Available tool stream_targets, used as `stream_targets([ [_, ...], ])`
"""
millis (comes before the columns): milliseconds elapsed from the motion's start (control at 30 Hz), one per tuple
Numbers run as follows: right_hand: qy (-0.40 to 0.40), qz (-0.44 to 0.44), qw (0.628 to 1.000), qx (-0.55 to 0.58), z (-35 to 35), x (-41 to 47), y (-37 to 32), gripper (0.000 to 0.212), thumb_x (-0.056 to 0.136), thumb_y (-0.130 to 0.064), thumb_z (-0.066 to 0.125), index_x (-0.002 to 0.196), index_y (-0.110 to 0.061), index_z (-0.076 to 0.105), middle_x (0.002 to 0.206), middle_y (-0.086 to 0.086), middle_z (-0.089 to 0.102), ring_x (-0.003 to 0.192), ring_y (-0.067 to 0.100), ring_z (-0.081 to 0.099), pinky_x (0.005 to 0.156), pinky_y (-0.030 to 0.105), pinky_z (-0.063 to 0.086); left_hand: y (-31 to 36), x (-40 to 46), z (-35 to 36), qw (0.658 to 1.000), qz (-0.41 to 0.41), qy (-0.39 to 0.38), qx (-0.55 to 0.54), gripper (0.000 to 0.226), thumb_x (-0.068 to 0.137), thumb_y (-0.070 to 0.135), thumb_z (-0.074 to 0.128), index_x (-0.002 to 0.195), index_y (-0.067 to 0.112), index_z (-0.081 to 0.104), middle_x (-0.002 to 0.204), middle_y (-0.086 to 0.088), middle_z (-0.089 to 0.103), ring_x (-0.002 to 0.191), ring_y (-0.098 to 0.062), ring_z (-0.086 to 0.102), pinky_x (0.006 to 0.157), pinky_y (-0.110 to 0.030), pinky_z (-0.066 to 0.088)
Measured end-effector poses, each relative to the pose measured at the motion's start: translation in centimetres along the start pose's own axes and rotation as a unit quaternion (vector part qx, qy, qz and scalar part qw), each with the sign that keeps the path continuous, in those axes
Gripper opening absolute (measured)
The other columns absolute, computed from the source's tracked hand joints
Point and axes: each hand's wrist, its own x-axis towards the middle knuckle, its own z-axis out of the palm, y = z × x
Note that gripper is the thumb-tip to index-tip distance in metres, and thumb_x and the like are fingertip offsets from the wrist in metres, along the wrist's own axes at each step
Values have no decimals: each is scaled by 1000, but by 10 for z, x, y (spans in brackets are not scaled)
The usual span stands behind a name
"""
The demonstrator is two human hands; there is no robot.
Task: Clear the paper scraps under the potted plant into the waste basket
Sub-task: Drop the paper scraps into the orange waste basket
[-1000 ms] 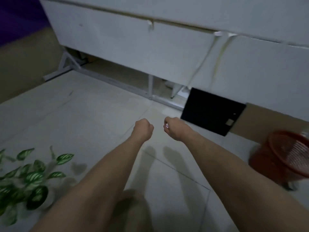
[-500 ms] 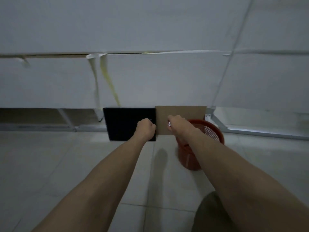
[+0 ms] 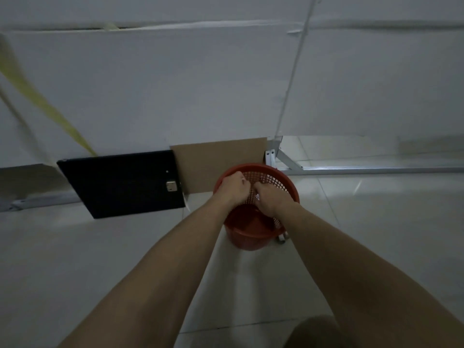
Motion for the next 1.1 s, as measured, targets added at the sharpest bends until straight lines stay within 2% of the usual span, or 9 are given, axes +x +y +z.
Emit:
stream_targets([
  [67, -14, 16, 1000, 8, 5, 7, 9, 45, 89, -32, 56, 129, -14, 47, 132, 15, 54, 119, 34, 53, 101, 46, 45, 0, 11, 5, 999, -14, -41, -13, 32, 96, 43, 45, 105, 16, 59, 111, -7, 67, 94, -26, 64, 74, -34, 51],
  [100, -22, 19, 999, 14, 6, 10, 12, 55, 87, -34, 60, 136, -14, 44, 137, 15, 50, 124, 34, 50, 105, 46, 42, -1, 15, 6, 998, -16, -64, -15, 42, 97, 48, 41, 114, 15, 61, 119, -8, 67, 103, -26, 64, 87, -37, 51],
  [167, -43, 15, 999, 13, 8, 15, 15, 69, 83, -39, 66, 143, -15, 39, 145, 13, 42, 132, 34, 42, 111, 46, 36, -3, 22, 7, 996, -19, -91, -6, 62, 98, 56, 29, 134, 13, 56, 143, -11, 53, 128, -29, 52, 111, -43, 36],
  [267, -74, 5, 997, -10, 7, 21, 18, 69, 85, -32, 68, 146, -17, 39, 152, 10, 33, 139, 31, 33, 118, 43, 27, -4, 27, 6, 994, -15, -106, 22, 60, 100, 50, 24, 142, 16, 49, 155, -9, 39, 143, -30, 33, 119, -46, 22],
  [367, -91, 9, 996, -17, 8, 24, 20, 58, 89, -5, 58, 144, -14, 43, 155, 10, 28, 143, 28, 26, 121, 38, 18, -6, 27, 10, 995, 31, -89, 16, 41, 101, 22, 33, 135, 15, 56, 149, -9, 47, 136, -28, 43, 115, -42, 31],
  [467, -90, 7, 996, -22, 7, 24, 19, 54, 87, 4, 57, 138, -14, 52, 147, 13, 41, 136, 29, 38, 118, 38, 28, -10, 26, 15, 996, 47, -74, 4, 44, 92, 0, 43, 132, 13, 56, 143, -8, 53, 131, -25, 48, 113, -39, 36],
  [700, -101, 30, 994, -40, -10, 18, 1, 40, 90, -8, 57, 129, -14, 58, 132, 11, 58, 120, 30, 55, 105, 40, 45, -9, 13, 1, 997, 42, -56, 9, 32, 95, 17, 52, 124, 12, 62, 134, -7, 60, 123, -23, 55, 105, -31, 41],
  [833, -45, 15, 999, -1, -35, 17, -36, 40, 88, -19, 58, 128, -23, 60, 130, 4, 63, 115, 27, 61, 91, 38, 53, -5, -11, -39, 999, 29, -21, -3, 29, 94, 22, 56, 120, 12, 64, 126, -8, 66, 116, -25, 60, 97, -29, 46],
  [1100, -20, -140, 988, -61, -71, 15, -209, 29, 91, -19, 51, 118, -17, 60, 125, 11, 60, 112, 32, 59, 89, 41, 52, -69, -99, -181, 990, -88, 113, 5, 35, 96, 21, 55, 129, 11, 56, 128, -9, 62, 115, -26, 59, 97, -33, 48],
])
